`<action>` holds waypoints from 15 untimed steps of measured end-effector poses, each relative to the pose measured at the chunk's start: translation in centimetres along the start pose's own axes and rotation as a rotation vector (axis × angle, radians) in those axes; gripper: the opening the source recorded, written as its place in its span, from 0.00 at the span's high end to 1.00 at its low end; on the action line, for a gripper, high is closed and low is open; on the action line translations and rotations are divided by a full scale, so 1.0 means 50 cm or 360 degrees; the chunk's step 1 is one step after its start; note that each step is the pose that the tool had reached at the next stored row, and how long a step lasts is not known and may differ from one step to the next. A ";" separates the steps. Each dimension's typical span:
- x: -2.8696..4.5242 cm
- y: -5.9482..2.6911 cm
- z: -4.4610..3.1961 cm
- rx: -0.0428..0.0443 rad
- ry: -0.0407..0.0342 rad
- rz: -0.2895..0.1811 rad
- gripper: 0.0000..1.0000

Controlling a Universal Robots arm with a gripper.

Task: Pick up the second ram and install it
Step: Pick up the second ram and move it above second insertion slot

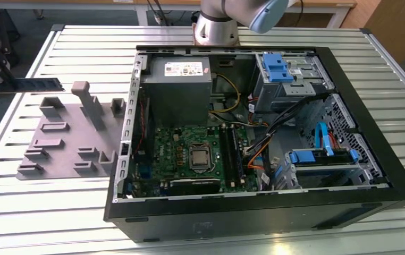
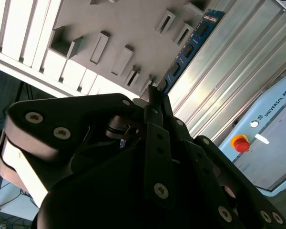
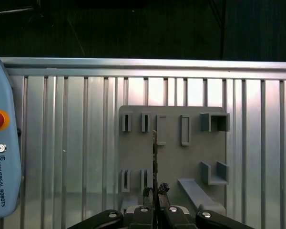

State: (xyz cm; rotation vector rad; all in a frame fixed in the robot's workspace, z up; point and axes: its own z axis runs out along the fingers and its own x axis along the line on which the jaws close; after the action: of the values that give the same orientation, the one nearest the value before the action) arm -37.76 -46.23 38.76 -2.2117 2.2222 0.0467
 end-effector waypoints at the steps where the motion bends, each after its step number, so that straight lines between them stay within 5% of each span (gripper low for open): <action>1: 0.000 -0.002 0.000 0.0000 0.0000 0.0000 0.86; 15: 0.000 -0.025 0.000 0.0000 0.0000 0.0000 0.86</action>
State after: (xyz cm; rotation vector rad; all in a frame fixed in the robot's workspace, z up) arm -36.52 -46.23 38.76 -2.2117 2.2223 0.0468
